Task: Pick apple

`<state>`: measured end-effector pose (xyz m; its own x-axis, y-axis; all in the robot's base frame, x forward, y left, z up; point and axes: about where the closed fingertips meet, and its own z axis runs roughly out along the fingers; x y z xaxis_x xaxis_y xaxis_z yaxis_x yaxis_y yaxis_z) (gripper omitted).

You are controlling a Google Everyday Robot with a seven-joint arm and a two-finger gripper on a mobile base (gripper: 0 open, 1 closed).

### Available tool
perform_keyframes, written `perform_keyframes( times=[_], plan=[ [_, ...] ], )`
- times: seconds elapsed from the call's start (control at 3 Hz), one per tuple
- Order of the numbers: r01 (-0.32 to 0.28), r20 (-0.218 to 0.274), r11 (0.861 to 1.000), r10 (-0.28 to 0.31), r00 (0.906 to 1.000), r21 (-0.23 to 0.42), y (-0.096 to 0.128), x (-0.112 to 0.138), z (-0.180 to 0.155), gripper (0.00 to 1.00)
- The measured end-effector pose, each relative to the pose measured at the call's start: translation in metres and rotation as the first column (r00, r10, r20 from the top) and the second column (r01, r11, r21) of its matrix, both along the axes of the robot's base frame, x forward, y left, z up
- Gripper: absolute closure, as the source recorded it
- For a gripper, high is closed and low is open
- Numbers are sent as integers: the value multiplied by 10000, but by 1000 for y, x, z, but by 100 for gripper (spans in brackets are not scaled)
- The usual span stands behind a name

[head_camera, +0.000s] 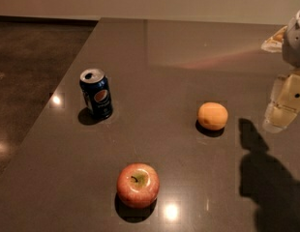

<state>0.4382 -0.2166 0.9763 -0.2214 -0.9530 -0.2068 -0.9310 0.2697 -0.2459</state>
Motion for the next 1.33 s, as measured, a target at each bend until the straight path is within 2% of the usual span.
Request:
perform_keyframes(
  times=[0.33, 0.67, 1.0, 1.33],
  plan=[
    [0, 2, 10000, 0, 10000, 0, 0, 0, 0, 0],
    [-350, -95, 9993, 351, 9993, 89, 11, -4, 0, 0],
    [-1365, -199, 9889, 1378, 9903, 586, 41, -22, 0, 0],
    [-2511, -240, 9618, 2551, 9666, 1089, 74, -46, -6, 0]
  ],
)
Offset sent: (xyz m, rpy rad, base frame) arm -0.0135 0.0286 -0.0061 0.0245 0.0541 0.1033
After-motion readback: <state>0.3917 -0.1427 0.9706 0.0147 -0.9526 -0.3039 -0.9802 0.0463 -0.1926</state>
